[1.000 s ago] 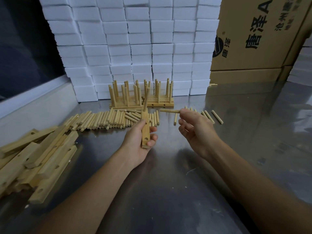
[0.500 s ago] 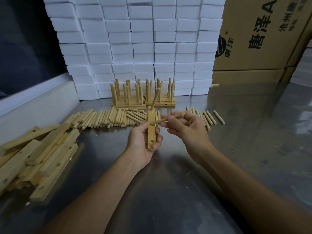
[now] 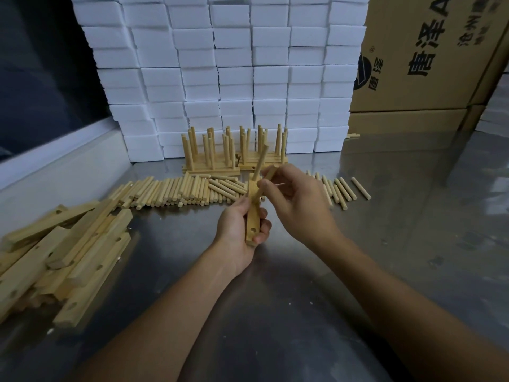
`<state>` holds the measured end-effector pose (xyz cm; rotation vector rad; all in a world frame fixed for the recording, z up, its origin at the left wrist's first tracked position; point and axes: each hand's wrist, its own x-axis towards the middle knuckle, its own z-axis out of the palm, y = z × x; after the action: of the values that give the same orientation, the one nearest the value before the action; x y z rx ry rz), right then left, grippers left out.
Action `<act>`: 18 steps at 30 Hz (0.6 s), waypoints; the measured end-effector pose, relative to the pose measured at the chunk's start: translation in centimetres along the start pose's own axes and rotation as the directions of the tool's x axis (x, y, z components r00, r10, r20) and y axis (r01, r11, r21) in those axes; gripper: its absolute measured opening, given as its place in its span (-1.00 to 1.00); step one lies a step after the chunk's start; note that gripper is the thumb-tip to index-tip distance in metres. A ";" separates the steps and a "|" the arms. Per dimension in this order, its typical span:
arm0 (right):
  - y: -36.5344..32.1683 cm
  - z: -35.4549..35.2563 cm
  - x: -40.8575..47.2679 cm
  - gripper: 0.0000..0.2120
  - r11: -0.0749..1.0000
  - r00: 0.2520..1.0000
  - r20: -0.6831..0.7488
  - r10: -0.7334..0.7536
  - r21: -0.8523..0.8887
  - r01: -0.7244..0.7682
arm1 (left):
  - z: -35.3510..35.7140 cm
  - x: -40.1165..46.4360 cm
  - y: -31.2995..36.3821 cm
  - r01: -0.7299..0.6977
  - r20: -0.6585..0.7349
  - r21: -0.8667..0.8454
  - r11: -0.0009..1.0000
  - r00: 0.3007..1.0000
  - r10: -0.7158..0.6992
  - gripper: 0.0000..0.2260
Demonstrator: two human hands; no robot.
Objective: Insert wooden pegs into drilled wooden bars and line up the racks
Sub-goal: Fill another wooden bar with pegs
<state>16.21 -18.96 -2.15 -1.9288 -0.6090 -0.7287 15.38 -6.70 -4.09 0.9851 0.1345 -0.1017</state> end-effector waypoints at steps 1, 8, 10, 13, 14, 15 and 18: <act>0.0 0.1 0.1 -0.85 1.000 1.000 0.002 -0.007 -0.009 0.007 | 0.0 0.0 0.0 0.002 -0.003 -0.003 1.000 1.000 -0.002 -0.76; -0.1 0.2 0.3 -0.86 0.998 0.997 -0.066 -0.044 -0.051 0.041 | 0.3 0.2 -0.1 -0.006 -0.017 0.067 0.998 1.000 0.007 -0.76; -0.2 0.4 0.3 -0.87 0.999 0.997 -0.071 -0.020 -0.032 0.018 | 0.3 0.3 -0.1 -0.012 -0.017 0.078 0.997 1.000 0.013 -0.77; -0.2 0.5 0.4 -0.87 0.999 0.996 -0.089 0.029 -0.012 -0.030 | 0.2 0.2 -0.2 -0.021 -0.009 0.093 0.995 1.000 0.022 -0.78; -0.2 0.4 0.4 -0.85 0.999 0.994 -0.102 0.049 -0.001 -0.050 | 0.2 0.2 -0.2 -0.026 -0.005 0.103 0.994 1.000 0.027 -0.78; -0.1 0.3 0.5 -0.84 0.998 0.991 -0.113 0.069 0.012 -0.068 | 0.2 0.2 -0.3 -0.031 -0.001 0.114 0.993 1.000 0.031 -0.77; -0.1 0.2 0.4 -0.83 0.997 0.990 -0.118 0.074 0.020 -0.072 | 0.3 0.3 -0.4 -0.042 -0.001 0.139 0.989 0.999 0.042 -0.78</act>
<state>16.50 -18.64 -1.86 -1.8686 -0.4669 -0.7841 15.65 -7.14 -4.33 1.1268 0.1113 -0.0711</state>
